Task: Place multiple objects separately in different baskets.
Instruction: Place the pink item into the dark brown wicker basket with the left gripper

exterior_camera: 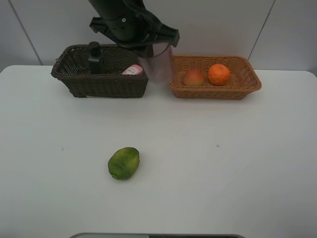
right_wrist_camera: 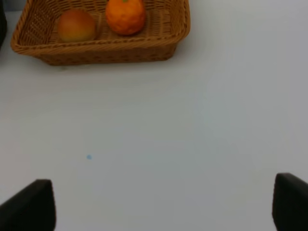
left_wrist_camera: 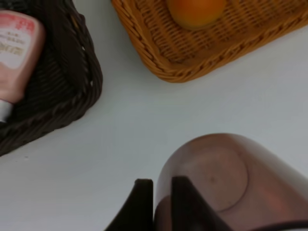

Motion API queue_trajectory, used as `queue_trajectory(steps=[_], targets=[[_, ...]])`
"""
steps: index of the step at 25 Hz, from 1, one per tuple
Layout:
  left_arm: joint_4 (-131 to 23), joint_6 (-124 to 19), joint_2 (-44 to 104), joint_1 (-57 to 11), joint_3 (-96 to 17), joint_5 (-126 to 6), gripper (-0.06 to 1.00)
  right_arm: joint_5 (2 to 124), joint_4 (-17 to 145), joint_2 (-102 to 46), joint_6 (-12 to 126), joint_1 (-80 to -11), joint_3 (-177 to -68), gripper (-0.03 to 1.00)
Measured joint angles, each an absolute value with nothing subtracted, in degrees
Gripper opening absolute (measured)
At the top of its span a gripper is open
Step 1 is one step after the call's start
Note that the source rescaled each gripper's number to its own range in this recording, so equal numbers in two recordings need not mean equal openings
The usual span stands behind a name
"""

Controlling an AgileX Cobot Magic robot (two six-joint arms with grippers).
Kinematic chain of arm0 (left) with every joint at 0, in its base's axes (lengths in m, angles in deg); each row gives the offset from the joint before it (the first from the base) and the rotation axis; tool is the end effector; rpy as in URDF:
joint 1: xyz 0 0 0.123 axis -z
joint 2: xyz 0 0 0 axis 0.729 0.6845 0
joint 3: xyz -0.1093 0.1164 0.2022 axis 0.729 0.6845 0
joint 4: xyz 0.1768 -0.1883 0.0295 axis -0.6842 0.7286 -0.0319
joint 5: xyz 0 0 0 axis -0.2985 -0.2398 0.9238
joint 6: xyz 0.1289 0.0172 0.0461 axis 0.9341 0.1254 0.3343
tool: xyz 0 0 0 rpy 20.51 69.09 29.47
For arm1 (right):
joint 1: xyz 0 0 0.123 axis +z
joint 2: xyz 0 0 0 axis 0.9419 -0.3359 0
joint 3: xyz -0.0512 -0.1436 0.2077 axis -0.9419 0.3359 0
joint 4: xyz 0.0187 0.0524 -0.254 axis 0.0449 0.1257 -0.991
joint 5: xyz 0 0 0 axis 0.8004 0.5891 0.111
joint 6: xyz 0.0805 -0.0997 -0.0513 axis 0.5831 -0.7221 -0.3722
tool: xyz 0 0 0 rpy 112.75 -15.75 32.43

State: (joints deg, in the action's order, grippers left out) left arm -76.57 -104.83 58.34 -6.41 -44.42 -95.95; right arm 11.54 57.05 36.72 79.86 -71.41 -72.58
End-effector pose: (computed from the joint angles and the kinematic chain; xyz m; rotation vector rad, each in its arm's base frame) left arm 0.3374 -0.2689 0.2238 0.5737 2.4178 -0.2669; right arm 0.0896 0.0001 0.2580 0.0199 2.1601 0.0072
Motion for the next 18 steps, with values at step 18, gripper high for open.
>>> queue_trajectory(steps=[18], targets=[[-95.38, -111.84, 57.44, -20.94, -42.60, -85.90, 0.00, 11.54, 57.05, 36.72, 79.86, -71.41, -72.58, 1.00]])
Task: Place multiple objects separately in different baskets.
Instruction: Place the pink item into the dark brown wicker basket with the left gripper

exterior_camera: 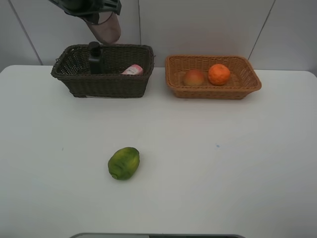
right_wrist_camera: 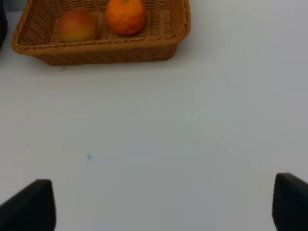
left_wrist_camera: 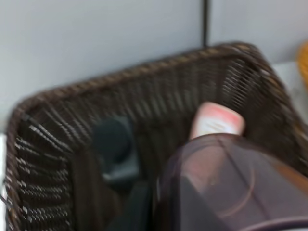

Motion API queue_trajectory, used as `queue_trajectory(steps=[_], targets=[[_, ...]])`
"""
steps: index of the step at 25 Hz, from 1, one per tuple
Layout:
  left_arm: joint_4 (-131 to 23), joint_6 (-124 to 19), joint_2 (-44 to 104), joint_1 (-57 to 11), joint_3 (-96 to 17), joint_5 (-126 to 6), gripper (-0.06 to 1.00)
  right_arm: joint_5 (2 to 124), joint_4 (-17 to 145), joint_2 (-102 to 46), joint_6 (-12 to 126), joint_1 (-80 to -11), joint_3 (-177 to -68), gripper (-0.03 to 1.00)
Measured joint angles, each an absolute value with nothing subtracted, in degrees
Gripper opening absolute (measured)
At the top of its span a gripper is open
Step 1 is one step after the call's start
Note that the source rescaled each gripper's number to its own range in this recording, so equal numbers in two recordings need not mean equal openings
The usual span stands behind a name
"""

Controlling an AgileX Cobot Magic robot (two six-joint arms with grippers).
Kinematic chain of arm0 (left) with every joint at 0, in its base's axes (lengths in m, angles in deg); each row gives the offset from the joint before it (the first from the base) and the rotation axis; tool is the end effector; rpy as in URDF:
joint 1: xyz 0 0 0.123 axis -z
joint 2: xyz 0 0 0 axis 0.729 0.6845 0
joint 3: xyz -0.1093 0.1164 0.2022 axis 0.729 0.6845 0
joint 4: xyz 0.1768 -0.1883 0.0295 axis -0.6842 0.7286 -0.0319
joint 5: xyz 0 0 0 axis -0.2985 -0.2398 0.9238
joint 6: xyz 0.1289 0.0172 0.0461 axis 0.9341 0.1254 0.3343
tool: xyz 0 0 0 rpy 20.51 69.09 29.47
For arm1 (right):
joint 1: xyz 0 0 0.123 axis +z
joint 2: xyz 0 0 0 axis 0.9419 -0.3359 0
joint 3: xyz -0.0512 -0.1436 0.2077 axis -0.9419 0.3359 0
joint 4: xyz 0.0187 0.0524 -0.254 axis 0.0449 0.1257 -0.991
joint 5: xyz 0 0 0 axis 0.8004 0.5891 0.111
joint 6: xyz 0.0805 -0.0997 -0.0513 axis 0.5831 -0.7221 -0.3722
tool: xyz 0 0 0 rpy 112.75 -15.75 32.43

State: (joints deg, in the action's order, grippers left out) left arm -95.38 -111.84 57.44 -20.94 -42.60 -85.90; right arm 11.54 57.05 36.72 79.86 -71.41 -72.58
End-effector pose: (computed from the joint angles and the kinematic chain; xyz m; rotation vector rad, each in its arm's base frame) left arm 0.4140 -0.1651 0.2426 0.3614 2.2156 0.0132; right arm 0.0896 0.0001 0.2580 0.0199 2.1601 0.0072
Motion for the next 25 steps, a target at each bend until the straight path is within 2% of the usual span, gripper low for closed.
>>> queue_trajectory(steps=[6, 12, 25], targets=[[-98.89, -113.45, 60.16, -23.64, -38.11, -73.78, 0.00, 11.54, 57.05, 36.72, 79.86, -71.41, -72.58, 1.00], [-102.05, -113.63, 65.37, -24.38, -37.65, -67.82, 0.00, 11.54, 57.05, 36.72, 79.86, -71.41, -72.58, 1.00], [-105.43, -113.85, 71.00, -24.44, -37.38, -64.98, 0.00, 11.54, 57.05, 36.72, 79.86, -71.41, -72.58, 1.00]])
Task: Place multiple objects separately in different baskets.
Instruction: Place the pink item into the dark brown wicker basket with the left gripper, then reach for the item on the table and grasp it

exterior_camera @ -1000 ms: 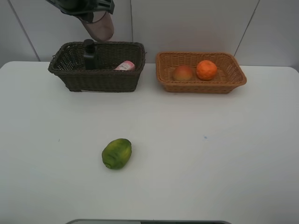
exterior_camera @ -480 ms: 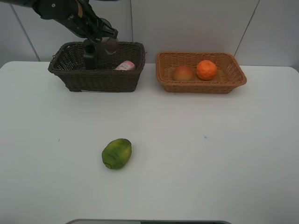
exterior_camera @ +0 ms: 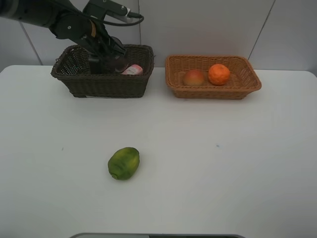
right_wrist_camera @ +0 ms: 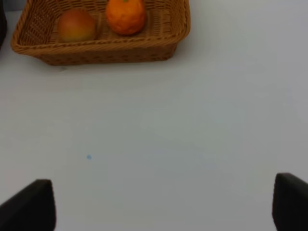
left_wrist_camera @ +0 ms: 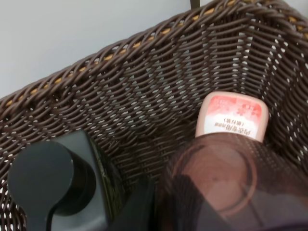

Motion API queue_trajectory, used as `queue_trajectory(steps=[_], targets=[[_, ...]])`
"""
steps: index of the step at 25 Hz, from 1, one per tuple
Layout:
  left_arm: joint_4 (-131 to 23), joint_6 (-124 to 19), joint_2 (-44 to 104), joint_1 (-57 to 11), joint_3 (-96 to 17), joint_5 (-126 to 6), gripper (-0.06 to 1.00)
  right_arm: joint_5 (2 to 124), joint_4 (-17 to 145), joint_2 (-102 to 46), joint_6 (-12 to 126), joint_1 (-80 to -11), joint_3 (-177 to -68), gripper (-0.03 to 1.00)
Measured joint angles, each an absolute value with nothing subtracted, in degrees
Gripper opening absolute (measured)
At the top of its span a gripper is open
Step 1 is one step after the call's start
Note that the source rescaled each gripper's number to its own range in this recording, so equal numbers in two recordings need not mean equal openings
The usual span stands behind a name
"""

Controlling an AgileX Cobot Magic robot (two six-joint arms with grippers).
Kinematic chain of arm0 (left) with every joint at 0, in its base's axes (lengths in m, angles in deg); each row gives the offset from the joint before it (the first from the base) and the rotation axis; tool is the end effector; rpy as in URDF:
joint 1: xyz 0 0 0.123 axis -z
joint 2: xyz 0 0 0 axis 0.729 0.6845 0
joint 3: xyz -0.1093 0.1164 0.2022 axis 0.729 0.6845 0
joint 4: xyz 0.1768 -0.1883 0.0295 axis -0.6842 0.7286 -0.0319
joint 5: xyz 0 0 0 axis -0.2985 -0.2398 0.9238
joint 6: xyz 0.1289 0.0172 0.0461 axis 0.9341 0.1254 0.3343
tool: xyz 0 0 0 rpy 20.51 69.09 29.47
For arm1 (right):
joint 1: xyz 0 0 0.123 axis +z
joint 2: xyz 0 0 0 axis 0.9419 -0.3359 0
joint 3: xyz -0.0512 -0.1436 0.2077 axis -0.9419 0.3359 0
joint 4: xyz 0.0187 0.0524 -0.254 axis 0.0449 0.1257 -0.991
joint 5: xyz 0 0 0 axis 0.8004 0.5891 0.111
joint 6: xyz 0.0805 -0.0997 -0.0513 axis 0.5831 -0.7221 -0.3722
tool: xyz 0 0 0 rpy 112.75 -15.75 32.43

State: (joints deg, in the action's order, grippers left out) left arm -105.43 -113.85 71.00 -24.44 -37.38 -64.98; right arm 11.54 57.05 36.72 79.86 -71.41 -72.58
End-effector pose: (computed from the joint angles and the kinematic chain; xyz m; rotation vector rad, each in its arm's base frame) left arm 0.4466 -0.1695 0.1351 0.5743 2.1707 -0.0101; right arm 0.0896 0.0001 0.2580 0.0199 2.1601 0.0072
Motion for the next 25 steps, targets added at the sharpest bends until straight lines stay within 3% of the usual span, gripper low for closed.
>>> queue_trajectory(steps=[6, 8, 10, 14, 16, 19, 25], targets=[[-105.43, -113.89, 71.00, -24.44, -37.38, -64.87, 0.02, 11.54, 57.05, 36.72, 79.86, -71.41, -72.58, 1.00], [-105.43, -113.89, 71.00, -24.44, -37.38, -64.87, 0.10, 11.54, 57.05, 36.72, 79.86, -71.41, -72.58, 1.00], [-105.43, -113.89, 71.00, -24.44, -37.38, -64.87, 0.27, 11.54, 57.05, 36.72, 79.86, -71.41, -72.58, 1.00], [-105.43, -113.89, 71.00, -24.44, -37.38, -64.80, 0.78, 11.54, 57.05, 36.72, 79.86, -71.41, -72.58, 1.00], [-105.43, -114.09, 71.00, -24.44, -37.38, -64.72, 0.90, 11.54, 57.05, 36.72, 79.86, -71.41, -72.58, 1.00], [-105.38, -114.65, 71.00, -24.44, -37.38, -64.78, 0.95, 11.54, 57.05, 36.72, 79.86, -71.41, -72.58, 1.00], [-104.56, -116.04, 70.14, -24.44, -37.30, -67.29, 0.96, 11.54, 57.05, 36.72, 79.86, -71.41, -72.58, 1.00]])
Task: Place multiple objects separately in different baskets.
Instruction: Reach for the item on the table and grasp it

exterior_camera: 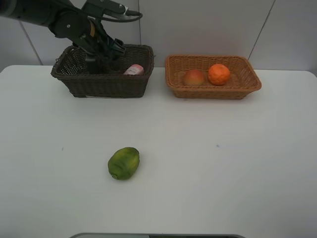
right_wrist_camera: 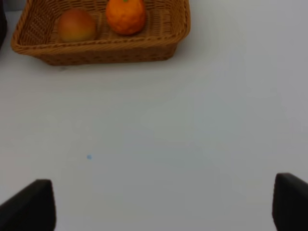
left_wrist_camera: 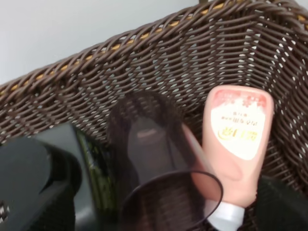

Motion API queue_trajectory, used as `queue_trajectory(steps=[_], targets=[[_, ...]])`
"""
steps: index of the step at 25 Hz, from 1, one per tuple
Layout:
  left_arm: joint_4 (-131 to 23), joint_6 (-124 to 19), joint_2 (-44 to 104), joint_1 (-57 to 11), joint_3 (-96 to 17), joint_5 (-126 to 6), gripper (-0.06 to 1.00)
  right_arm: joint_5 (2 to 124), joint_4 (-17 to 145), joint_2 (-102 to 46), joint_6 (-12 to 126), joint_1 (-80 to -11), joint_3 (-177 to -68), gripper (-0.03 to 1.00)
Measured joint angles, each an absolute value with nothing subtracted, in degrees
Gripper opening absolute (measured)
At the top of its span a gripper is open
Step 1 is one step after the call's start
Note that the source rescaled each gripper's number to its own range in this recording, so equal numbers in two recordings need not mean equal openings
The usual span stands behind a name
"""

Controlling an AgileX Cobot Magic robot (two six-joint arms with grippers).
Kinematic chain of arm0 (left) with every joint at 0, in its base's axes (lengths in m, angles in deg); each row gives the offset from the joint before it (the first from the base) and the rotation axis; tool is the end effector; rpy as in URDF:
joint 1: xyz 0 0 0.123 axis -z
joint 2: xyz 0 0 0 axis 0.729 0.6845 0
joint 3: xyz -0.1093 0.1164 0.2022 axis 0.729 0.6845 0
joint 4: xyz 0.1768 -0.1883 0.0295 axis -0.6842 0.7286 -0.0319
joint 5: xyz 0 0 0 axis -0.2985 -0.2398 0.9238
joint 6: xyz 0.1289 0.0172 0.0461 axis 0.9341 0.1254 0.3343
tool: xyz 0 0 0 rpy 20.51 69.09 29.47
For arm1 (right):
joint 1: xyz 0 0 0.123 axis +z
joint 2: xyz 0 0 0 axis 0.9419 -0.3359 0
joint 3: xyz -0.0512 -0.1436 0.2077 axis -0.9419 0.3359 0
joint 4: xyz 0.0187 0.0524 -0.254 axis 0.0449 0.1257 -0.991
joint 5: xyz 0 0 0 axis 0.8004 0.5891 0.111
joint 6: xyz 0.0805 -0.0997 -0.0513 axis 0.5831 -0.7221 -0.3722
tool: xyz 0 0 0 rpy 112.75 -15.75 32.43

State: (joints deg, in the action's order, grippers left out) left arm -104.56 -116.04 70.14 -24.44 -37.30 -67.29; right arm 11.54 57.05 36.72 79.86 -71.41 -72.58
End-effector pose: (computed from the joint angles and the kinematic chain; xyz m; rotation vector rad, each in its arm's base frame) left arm 0.4444 -0.1652 0.1384 0.5065 2.2062 -0.0123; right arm 0.0896 0.0001 0.2580 0.0199 2.1601 0.0072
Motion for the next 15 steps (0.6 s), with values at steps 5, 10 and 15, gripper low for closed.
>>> queue_trajectory(steps=[5, 10, 15], targets=[[-100.82, -116.22, 66.61, -23.55, -36.90, -69.59, 0.96, 11.54, 57.05, 36.72, 79.86, -71.41, -72.58, 1.00], [-96.30, -115.93, 62.66, -21.15, -35.77, -73.35, 0.96, 11.54, 57.05, 36.72, 79.86, -71.41, -72.58, 1.00], [-87.36, -107.73, 57.78, -17.33, -32.61, -83.85, 0.96, 11.54, 57.05, 36.72, 79.86, -71.41, -72.58, 1.00]])
